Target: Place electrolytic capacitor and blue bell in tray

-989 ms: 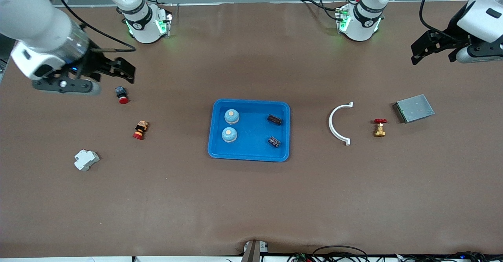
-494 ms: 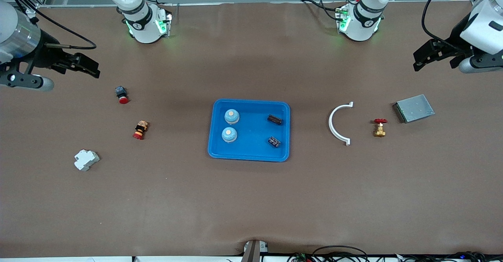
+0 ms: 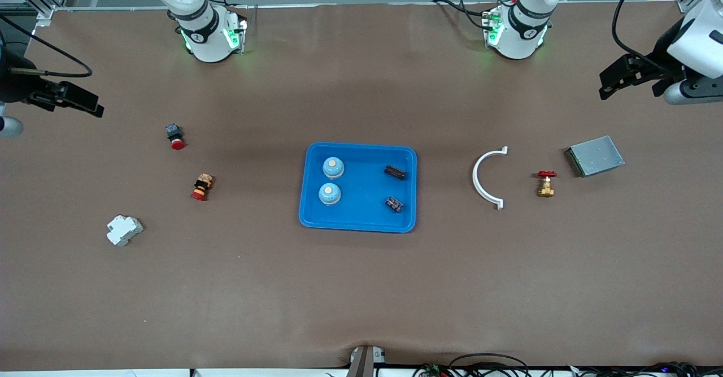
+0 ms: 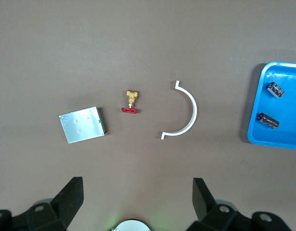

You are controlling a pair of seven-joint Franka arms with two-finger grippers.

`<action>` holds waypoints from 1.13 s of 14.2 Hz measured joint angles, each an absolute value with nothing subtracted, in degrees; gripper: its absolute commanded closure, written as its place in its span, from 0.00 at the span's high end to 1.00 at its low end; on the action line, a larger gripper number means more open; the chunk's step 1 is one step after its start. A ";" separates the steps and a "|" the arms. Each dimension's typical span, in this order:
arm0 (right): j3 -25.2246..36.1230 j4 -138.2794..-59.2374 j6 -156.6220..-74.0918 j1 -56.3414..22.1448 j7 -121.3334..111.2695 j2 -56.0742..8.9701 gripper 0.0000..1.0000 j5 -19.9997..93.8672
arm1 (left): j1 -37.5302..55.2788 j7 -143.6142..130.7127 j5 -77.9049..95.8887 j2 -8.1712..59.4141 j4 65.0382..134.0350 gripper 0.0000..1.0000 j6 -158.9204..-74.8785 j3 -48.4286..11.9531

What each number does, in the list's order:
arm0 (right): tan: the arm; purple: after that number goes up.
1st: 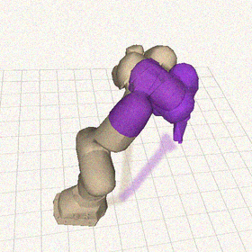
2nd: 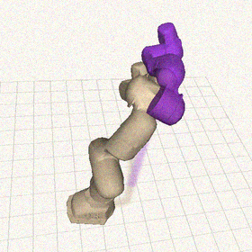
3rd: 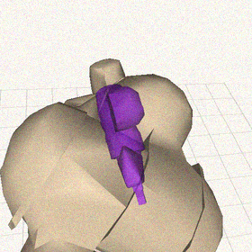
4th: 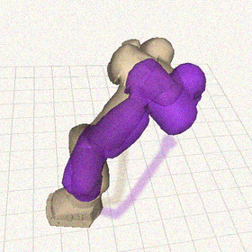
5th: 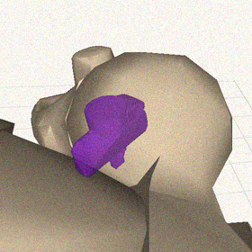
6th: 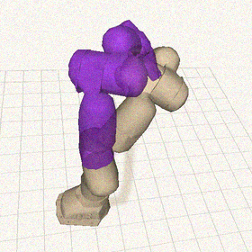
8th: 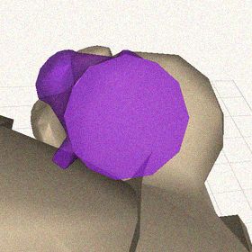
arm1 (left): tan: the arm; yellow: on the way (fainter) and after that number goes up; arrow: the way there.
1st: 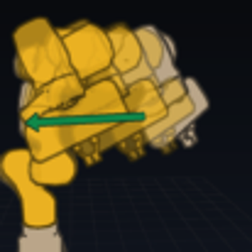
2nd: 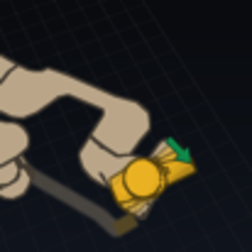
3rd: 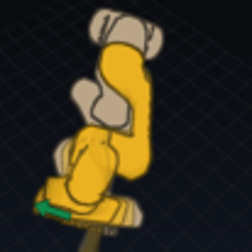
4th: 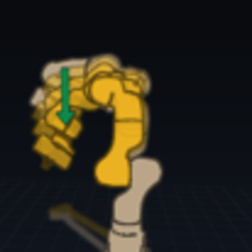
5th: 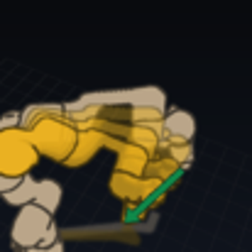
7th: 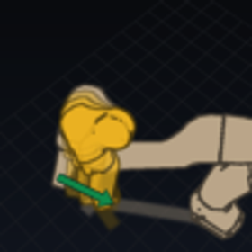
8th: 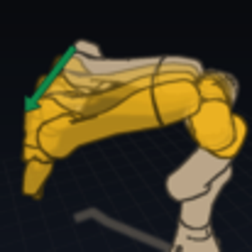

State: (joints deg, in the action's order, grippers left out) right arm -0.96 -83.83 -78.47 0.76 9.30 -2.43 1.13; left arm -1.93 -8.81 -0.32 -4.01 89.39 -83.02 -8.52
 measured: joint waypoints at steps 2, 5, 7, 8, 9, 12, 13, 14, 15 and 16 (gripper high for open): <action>-0.62 -83.83 -78.52 0.32 9.30 -2.43 1.00 1.13 | -2.35 -8.77 -0.32 -4.02 89.03 1.00 -82.64 -8.58; -0.11 -83.83 -78.53 0.30 9.30 -2.43 1.00 1.13 | -2.78 -8.44 -0.32 -4.00 89.02 1.00 -82.45 -8.64; 0.31 -83.83 -78.53 0.36 9.30 -2.43 1.00 1.13 | -2.10 -8.07 -0.33 -4.00 89.04 1.00 -82.34 -8.28; 0.41 -83.84 -78.55 0.36 9.30 -2.43 1.00 1.13 | -0.94 -8.04 -0.49 -4.00 89.08 1.00 -82.22 -7.44; 0.45 -83.84 -78.58 0.36 9.30 -2.43 1.00 1.13 | 0.81 -8.04 -0.74 -3.99 89.10 1.00 -82.17 -5.99; 0.46 -83.83 -78.61 0.36 9.30 -2.43 1.00 1.13 | 3.65 -8.04 -0.96 -4.07 89.09 1.00 -82.39 -3.18; 0.46 -83.83 -78.61 0.36 9.30 -2.43 1.00 1.13 | 3.64 -8.04 -0.96 -4.21 89.11 1.00 -82.66 -3.03; 0.46 -83.83 -78.61 0.36 9.30 -2.43 1.00 1.13 | 3.64 -8.04 -0.97 -4.37 89.14 1.00 -83.01 -2.94; 0.46 -83.83 -78.61 0.36 9.30 -2.43 1.00 1.13 | 3.64 -8.04 -0.97 -4.48 89.14 1.00 -83.14 -2.87; 0.46 -83.83 -78.61 0.36 9.30 -2.43 1.00 1.13 | 3.63 -8.04 -0.97 -4.51 89.15 1.00 -83.15 -2.79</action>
